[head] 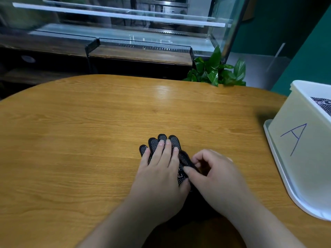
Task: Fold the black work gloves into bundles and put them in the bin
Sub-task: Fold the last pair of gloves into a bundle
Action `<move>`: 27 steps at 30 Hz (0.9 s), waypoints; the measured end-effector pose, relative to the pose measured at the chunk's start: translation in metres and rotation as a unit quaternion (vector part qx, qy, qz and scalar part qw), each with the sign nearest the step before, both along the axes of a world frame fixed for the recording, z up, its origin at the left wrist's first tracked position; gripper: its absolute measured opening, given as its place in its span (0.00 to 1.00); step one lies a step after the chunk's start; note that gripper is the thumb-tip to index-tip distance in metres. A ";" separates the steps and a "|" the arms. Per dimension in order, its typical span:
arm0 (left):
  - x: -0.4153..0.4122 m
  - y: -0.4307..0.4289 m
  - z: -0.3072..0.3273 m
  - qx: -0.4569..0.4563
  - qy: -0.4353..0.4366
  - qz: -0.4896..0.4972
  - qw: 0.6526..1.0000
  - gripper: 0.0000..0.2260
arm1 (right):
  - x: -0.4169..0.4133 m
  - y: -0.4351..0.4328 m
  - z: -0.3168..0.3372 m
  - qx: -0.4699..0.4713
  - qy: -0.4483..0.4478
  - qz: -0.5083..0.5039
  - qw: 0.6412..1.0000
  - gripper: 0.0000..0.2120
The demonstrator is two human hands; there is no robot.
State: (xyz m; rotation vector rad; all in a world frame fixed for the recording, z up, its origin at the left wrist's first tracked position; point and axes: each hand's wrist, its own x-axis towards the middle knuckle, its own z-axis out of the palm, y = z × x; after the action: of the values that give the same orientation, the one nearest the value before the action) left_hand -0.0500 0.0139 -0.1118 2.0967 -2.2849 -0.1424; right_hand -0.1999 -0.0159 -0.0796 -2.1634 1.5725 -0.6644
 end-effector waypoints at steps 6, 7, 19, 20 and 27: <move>0.015 0.009 0.005 0.005 0.022 0.014 1.000 0.41 | -0.004 0.002 -0.010 -0.057 0.069 0.062 0.994 0.05; 0.018 0.011 0.006 0.012 0.027 0.011 1.000 0.42 | -0.004 0.002 -0.012 -0.075 0.079 0.076 0.991 0.04; 0.061 0.004 0.021 -0.062 0.191 0.076 0.977 0.24 | -0.010 -0.001 -0.010 -0.119 0.107 0.207 0.965 0.11; 0.063 0.001 0.020 -0.070 0.187 0.091 0.976 0.21 | -0.009 -0.002 -0.010 -0.117 0.109 0.211 0.964 0.11; 0.072 -0.011 0.023 -0.078 0.146 0.181 0.969 0.15 | 0.000 -0.021 -0.007 -0.102 0.012 0.161 0.982 0.07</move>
State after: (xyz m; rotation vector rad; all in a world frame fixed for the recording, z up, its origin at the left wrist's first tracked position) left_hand 0.0217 0.0029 -0.0889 2.1960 -1.6668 -0.2317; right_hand -0.2004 -0.0373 -0.0864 -2.5084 1.1663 -0.7193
